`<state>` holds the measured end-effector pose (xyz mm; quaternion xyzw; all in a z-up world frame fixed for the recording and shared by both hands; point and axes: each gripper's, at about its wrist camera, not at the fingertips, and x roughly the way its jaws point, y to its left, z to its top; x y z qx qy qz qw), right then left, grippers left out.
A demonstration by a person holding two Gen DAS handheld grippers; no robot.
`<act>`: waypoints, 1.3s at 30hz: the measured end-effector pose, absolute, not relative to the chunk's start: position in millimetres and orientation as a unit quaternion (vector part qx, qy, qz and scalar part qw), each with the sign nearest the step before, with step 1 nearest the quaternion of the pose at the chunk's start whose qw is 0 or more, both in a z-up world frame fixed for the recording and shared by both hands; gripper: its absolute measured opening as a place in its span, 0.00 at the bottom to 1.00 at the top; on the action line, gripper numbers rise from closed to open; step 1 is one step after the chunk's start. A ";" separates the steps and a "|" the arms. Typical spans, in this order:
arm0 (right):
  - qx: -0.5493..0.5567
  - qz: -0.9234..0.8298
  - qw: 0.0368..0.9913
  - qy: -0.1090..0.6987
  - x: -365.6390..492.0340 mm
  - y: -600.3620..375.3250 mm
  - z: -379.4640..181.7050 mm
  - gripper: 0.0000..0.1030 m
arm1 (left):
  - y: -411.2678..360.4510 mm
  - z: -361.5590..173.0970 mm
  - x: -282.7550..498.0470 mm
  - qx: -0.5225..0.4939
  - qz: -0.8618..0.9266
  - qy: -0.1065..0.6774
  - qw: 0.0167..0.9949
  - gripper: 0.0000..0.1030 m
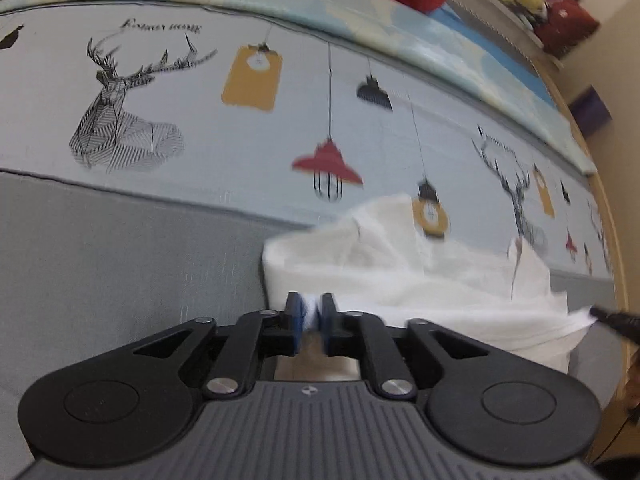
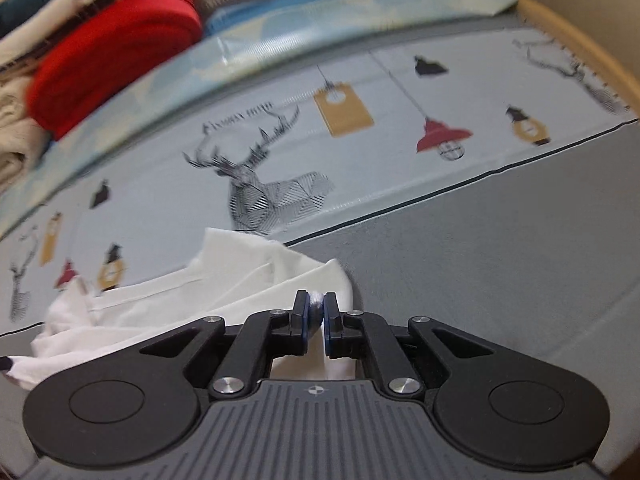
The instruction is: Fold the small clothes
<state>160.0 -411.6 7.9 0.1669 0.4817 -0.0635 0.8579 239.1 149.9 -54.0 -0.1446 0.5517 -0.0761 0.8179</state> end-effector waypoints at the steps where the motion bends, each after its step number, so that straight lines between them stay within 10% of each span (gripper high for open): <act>1: 0.175 -0.071 0.854 0.484 165.8 -415.2 -1.1 0.08 | 154.9 -50.5 242.8 -0.151 -0.062 0.536 0.828 0.32; 39: 0.077 0.023 0.855 0.513 221.0 -394.1 -55.6 0.42 | 96.9 -93.2 270.4 0.004 -0.129 0.553 0.823 0.42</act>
